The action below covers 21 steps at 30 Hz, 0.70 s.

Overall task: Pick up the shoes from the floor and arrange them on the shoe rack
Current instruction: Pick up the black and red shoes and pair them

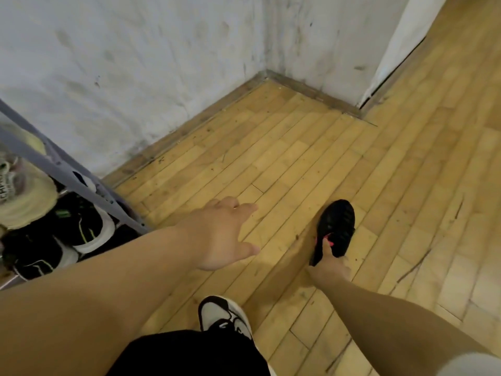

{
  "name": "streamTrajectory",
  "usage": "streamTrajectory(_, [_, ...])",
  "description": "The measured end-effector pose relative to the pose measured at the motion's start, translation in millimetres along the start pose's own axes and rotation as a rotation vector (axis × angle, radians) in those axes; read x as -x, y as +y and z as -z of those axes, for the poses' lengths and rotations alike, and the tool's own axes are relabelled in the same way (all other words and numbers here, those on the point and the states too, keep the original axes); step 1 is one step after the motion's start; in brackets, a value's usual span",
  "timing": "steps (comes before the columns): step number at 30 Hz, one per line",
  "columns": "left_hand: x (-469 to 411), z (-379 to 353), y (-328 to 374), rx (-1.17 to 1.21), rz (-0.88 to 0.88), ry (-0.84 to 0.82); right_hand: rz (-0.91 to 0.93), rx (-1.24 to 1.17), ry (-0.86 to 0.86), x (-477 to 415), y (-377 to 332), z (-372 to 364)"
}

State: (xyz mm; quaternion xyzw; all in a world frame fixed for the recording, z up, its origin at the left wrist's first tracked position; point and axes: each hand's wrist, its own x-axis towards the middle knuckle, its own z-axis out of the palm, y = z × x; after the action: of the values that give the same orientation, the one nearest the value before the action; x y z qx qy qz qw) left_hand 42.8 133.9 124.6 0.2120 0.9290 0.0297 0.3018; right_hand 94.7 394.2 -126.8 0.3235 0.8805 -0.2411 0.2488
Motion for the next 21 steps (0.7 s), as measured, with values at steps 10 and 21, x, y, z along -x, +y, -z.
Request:
streamTrajectory(10, [30.0,7.7,-30.6,0.24,0.126,0.126,0.502,-0.506,0.02,100.3,-74.2,49.2])
streamTrajectory(21, [236.9,46.5,-36.9,0.978,0.008,0.906,1.358,-0.417,-0.038,332.8,-209.9,145.1])
